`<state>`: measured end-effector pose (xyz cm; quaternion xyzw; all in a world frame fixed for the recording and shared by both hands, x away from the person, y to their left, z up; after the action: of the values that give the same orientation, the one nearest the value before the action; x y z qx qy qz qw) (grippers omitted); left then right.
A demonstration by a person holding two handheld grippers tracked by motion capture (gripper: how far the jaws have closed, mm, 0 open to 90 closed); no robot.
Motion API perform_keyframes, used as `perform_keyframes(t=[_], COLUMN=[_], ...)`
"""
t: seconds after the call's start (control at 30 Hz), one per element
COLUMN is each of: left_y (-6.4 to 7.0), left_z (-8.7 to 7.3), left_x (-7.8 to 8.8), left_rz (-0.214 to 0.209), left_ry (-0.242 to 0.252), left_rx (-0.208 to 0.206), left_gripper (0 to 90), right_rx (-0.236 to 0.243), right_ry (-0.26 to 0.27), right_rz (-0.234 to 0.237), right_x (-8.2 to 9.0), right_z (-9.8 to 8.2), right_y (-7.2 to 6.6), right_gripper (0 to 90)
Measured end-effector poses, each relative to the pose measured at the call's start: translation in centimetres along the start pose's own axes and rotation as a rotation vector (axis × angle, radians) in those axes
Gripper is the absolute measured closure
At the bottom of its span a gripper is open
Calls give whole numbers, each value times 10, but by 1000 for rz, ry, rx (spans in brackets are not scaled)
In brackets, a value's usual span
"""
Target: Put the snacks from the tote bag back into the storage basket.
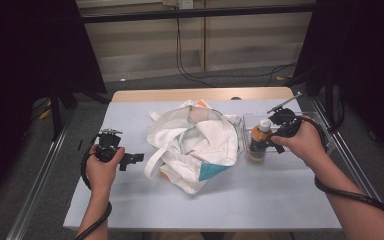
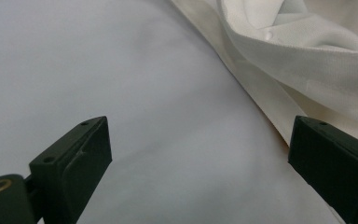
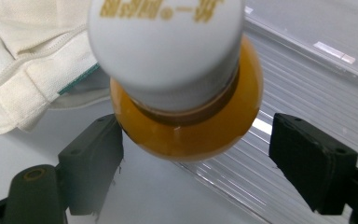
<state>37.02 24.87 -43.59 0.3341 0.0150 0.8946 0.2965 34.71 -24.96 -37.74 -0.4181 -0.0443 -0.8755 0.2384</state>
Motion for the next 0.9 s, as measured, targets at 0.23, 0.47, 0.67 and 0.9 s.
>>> perform_keyframes(t=[0.23,0.47,0.67,0.9], left_y=[0,-2,-4,-1], left_z=[0,0,0,2], left_x=[-1,-1,-1,-4], left_rz=[12,16,13,6], left_ry=[7,8,-2,2], left_rx=[8,8,0,2], left_gripper=[58,59,59,59], right_rx=[-7,15,32,35], right_ry=[3,7,18,28], right_rz=[8,13,18,18], right_x=[1,2,5,9], right_z=[-9,-19,-27,-42], right_y=[0,-1,-1,3], right_gripper=[166,155,154,147])
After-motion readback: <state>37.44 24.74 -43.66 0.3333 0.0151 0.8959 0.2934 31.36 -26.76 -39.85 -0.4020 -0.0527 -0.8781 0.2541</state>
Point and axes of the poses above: each handheld gripper's, and its own axes: x roughly backward along the jaws, z roughly out of its top, y roughly to its right, the point moved 1 cm from there along -x, roughly forward along the jaws, and after that the axes turned 15 degrees about y, right-handed, at the moved point
